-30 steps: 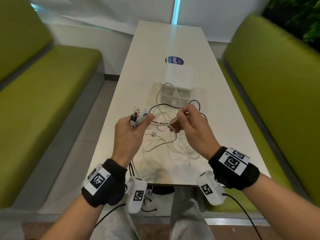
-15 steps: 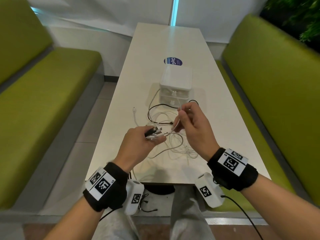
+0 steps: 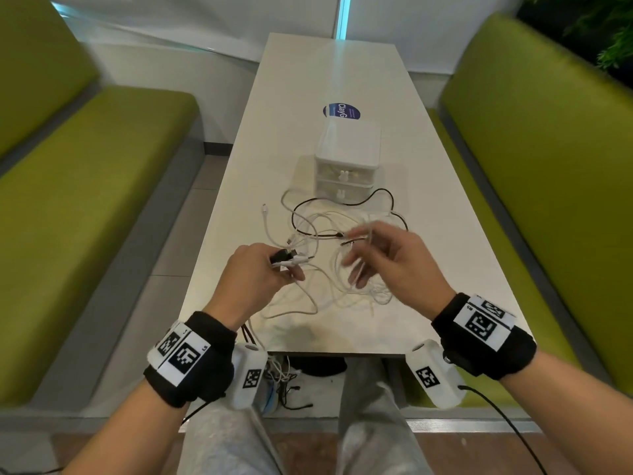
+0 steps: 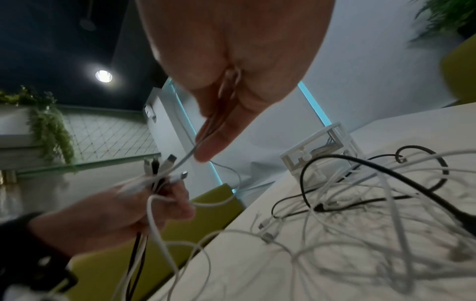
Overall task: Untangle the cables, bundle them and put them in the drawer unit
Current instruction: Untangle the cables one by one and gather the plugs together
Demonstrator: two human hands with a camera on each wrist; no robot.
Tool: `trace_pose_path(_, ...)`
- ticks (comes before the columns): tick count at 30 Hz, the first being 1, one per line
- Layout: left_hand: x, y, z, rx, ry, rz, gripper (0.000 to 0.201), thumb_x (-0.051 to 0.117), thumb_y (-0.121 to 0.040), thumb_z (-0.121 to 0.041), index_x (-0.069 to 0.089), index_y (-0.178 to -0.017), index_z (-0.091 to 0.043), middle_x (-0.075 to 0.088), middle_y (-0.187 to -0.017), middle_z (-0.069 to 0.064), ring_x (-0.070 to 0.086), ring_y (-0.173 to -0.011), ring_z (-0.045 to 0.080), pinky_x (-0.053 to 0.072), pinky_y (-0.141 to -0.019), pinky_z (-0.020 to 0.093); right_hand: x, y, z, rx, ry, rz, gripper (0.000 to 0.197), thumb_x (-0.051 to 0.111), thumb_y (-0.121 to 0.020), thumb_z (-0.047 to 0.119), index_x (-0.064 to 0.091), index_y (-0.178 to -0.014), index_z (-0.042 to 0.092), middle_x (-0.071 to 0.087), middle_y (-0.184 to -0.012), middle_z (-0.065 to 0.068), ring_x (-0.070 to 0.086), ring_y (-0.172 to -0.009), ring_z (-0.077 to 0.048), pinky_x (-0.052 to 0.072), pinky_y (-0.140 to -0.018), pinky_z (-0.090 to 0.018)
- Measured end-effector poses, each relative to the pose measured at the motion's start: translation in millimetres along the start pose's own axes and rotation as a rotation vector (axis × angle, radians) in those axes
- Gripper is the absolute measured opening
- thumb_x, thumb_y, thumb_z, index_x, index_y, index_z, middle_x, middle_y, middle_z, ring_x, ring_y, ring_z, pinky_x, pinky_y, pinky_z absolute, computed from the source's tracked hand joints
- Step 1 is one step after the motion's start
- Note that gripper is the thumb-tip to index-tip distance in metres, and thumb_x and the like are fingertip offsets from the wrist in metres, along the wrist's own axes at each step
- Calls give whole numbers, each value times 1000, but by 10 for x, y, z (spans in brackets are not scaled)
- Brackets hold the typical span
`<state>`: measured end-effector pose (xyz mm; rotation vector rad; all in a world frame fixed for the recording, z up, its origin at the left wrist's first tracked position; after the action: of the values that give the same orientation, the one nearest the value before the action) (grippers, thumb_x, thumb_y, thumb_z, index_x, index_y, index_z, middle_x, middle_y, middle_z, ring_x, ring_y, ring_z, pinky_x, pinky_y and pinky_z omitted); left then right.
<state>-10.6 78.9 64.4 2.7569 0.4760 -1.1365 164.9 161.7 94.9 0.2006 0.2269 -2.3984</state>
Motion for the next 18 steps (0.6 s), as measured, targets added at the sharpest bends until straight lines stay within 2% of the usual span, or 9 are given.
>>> trace_pose_path(3, 62, 58, -3, 3, -75, 96, 25, 71, -82, -13, 71, -62, -29, 62, -59, -9, 53, -54, 8, 36, -50, 22, 331, 235, -279, 174, 140, 358, 15, 55, -96, 4, 68, -104, 3, 74, -86, -11, 71, -69, -30, 60, -67, -39)
trace_pose_path(6, 94, 113, -16, 18, -193, 173, 36, 61, -84, -8, 67, -58, -33, 59, -56, -10, 51, -51, 6, 31, -46, 13, 542, 490, -555, 286, 402, 639, 20, 61, -95, 17, 71, -111, 10, 74, -86, 4, 71, -74, -12, 59, -76, -32)
trace_pose_path(7, 120, 136, -24, 19, -229, 216, 35, 62, -85, -9, 69, -60, -33, 58, -56, -10, 51, -52, 7, 31, -46, 13, 571, 571, -654, 326, 513, 718, 23, 63, -94, 21, 71, -113, 14, 74, -86, 5, 69, -74, -8, 58, -77, -30)
trace_pose_path(9, 186, 186, -39, 35, -319, 295, 29, 64, -85, -12, 73, -66, -32, 54, -54, -11, 50, -51, 6, 31, -46, 13, 567, 660, -786, 344, 777, 819, 25, 63, -92, 26, 70, -116, 22, 75, -96, 0, 66, -80, -9, 52, -77, -27)
trace_pose_path(11, 268, 222, -21, 55, -389, 363, 34, 63, -83, -10, 70, -61, -35, 54, -54, -10, 50, -51, 6, 31, -48, 12, 513, 653, -798, 350, 948, 830, 30, 58, -93, 20, 67, -122, 23, 72, -109, -1, 63, -93, -12, 42, -77, -21)
trace_pose_path(13, 337, 236, 10, 53, -426, 396, 39, 61, -81, -10, 63, -55, -39, 59, -60, -8, 54, -58, 8, 35, -53, 16, 433, 601, -734, 383, 996, 780, 40, 49, -92, 8, 62, -127, 22, 69, -113, 1, 60, -100, -11, 39, -80, -17)
trace_pose_path(16, 369, 206, 16, 52, -456, 376, 40, 59, -80, -9, 62, -53, -39, 63, -66, -5, 60, -66, 15, 42, -59, 23, 333, 441, -589, 335, 1038, 627, 49, 39, -88, 4, 62, -125, 27, 67, -114, -1, 59, -107, -16, 46, -92, -28)
trace_pose_path(18, 375, 201, 1, 50, -460, 369, 40, 58, -80, -7, 64, -55, -38, 61, -65, -7, 59, -64, 14, 44, -60, 24, 329, 336, -465, 267, 963, 486, 36, 40, -96, 16, 63, -121, 28, 70, -108, 2, 63, -99, -14, 50, -90, -34)
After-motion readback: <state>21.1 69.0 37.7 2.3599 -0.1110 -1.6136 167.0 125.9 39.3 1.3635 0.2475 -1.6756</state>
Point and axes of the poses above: each hand's wrist, its own y-axis away from the middle knuckle, its own x-axis out of the palm, z = x × y, the point moved 8 cm from there along -y, towards the middle knuckle
